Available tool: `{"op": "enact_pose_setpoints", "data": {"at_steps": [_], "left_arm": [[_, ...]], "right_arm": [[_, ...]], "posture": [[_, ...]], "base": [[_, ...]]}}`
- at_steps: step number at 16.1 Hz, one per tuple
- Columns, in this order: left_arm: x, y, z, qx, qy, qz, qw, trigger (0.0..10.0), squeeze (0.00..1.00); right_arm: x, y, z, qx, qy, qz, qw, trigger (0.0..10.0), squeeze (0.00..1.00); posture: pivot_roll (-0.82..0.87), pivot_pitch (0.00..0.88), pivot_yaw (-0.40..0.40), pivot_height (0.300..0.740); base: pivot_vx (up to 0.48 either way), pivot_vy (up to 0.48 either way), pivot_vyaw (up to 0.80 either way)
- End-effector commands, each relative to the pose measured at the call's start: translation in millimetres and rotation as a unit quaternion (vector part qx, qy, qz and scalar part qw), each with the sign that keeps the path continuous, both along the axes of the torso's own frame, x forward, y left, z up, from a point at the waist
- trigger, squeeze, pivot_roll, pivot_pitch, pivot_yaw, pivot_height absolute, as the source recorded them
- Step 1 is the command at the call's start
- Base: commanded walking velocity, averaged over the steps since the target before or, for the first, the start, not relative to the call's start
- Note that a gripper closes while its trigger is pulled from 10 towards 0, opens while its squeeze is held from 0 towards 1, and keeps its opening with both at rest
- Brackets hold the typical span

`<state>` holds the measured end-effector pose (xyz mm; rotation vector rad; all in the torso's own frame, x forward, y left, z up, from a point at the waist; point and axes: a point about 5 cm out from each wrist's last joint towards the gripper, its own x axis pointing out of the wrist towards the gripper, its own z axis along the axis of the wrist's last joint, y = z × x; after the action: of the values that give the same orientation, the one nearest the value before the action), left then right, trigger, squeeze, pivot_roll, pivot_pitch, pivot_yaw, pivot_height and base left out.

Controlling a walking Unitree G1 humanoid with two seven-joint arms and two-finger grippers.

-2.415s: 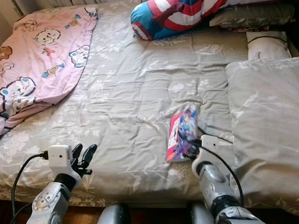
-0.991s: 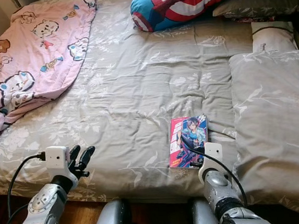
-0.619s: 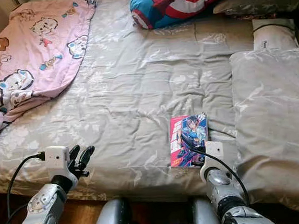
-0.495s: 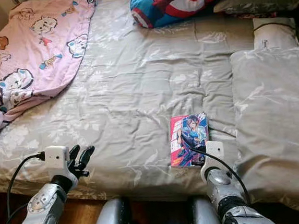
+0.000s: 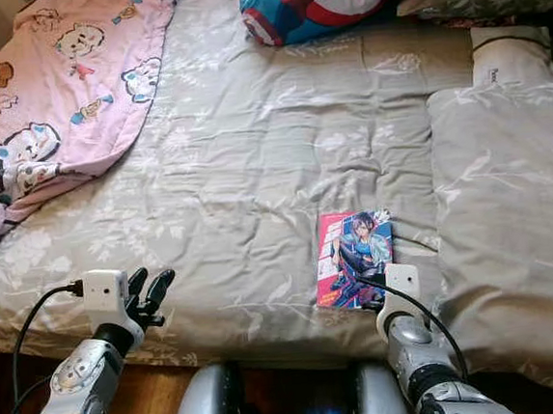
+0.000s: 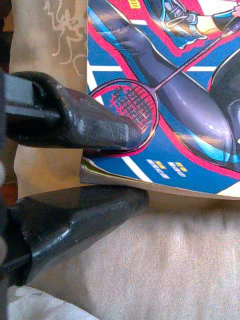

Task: Clean up the room

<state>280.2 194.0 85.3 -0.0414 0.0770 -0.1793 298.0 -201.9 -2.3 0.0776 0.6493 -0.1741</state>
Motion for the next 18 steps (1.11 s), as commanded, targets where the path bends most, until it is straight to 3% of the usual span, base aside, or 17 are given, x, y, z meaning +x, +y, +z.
{"op": "enact_pose_setpoints", "data": {"at_steps": [1,2,5,7,8,9,10,11,18], "left_arm": [[-4.8,3.6,-3,0.007,0.011,0.006,1.0,10.0,0.0],[-4.4,3.4,-3,0.007,0.011,0.006,1.0,10.0,0.0],[-4.7,3.8,-3,0.007,0.01,0.007,1.0,10.0,0.0],[-4.6,4.0,-3,0.008,0.01,0.007,1.0,10.0,0.0],[-4.2,4.0,-3,0.008,0.01,0.007,1.0,10.0,0.0],[-3.8,3.8,-3,0.008,0.01,0.006,1.0,10.0,0.0],[-3.7,3.6,-3,0.008,0.01,0.006,1.0,10.0,0.0],[-3.0,2.9,-3,0.008,0.01,0.004,1.0,10.0,0.0],[-0.7,4.1,-2,0.009,0.008,0.005,1.0,10.0,0.0]], "right_arm": [[-14.0,-3.4,-13,-0.003,0.038,-0.008,0.999,10.0,0.46],[-12.7,-6.2,-12,-0.008,0.036,-0.009,0.999,10.0,0.38],[-7.4,-9.7,-6,-0.033,0.025,0.014,0.999,10.0,0.38],[-3.8,-11.8,-2,-0.037,0.018,0.019,0.999,10.0,0.43],[-2.2,-13.8,0,-0.042,0.016,0.018,0.999,10.0,0.51],[-1.8,-14.2,1,-0.043,0.015,0.019,0.999,10.0,0.87],[-1.8,-14.2,1,-0.043,0.015,0.019,0.999,10.0,0.87],[-1.8,-14.2,1,-0.044,0.014,0.019,0.999,10.0,0.94],[-0.5,-10.5,1,-0.043,0.012,0.022,0.999,10.0,0.9]], "posture": [[0.11,0.227,0.096,0.624],[0.11,0.227,0.096,0.624],[0.11,0.226,0.098,0.624],[0.11,0.222,0.097,0.624],[0.11,0.22,0.097,0.624],[0.11,0.219,0.098,0.624],[0.11,0.219,0.098,0.624],[0.1,0.218,0.099,0.624],[0.1,0.215,0.097,0.624]], "base": [[0.0,0.0,0.0],[0.0,0.0,0.0],[0.0,0.0,0.0],[0.0,0.0,0.0],[0.0,0.0,0.0],[0.0,0.0,0.0],[0.0,0.0,0.0],[0.0,0.0,0.0],[0.0,0.0,0.0]]}}
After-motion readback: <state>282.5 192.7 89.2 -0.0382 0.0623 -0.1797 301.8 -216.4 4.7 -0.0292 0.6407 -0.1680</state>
